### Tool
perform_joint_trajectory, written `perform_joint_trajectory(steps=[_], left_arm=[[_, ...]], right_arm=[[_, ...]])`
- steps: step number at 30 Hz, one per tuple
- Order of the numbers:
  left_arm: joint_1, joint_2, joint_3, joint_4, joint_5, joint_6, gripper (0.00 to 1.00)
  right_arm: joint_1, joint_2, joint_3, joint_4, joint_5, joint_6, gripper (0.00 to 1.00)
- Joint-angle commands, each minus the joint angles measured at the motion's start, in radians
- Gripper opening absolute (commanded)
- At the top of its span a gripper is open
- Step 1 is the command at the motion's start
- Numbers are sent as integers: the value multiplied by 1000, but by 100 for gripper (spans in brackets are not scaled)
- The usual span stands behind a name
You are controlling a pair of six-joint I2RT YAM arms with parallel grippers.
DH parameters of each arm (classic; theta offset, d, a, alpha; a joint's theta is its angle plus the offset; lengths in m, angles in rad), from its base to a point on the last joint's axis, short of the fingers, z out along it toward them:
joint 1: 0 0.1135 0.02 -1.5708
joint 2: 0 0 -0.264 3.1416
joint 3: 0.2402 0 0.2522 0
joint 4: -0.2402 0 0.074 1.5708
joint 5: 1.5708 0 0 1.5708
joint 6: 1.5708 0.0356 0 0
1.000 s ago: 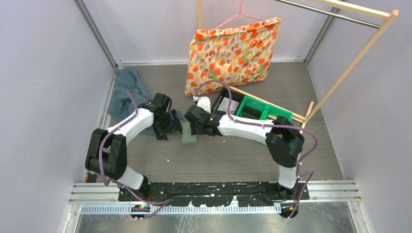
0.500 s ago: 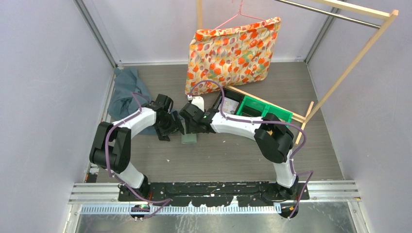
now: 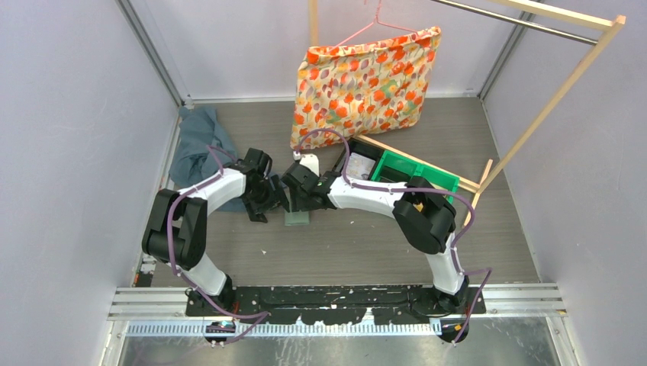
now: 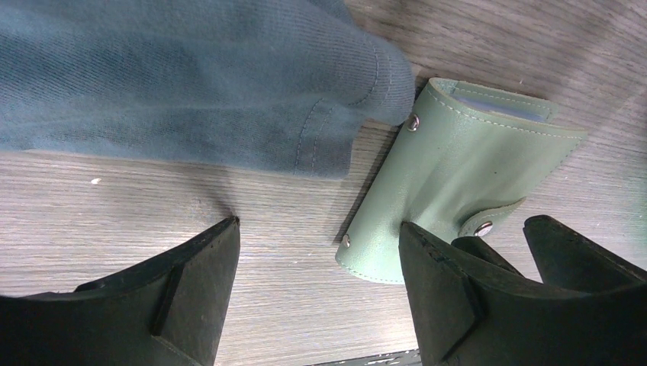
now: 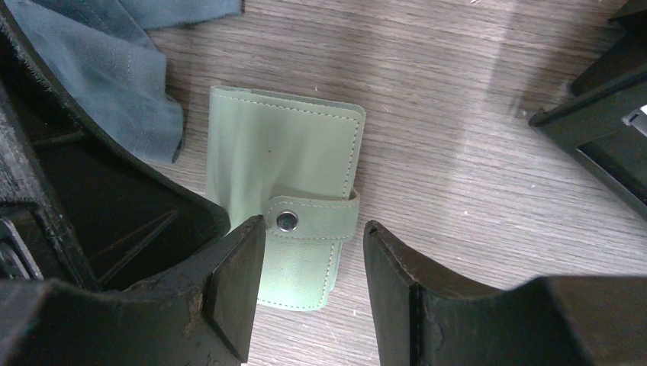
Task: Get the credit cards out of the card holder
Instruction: Open the card holder at the center of the board.
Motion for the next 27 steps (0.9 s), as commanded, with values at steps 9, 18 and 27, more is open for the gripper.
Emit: perform_joint_trajectory(steps=[9,18,27], left_arm=[[4,13,-7,-2,-19,5,77],[4,15,-4,-6,-25,7,77],[4,15,-3,-11,-28,8,77]], right_arm=[[-3,43,64,22,18,-56,49],[-12,24,61,-3,46,-70,42],[-13,-15,18,8,62,-59,26]])
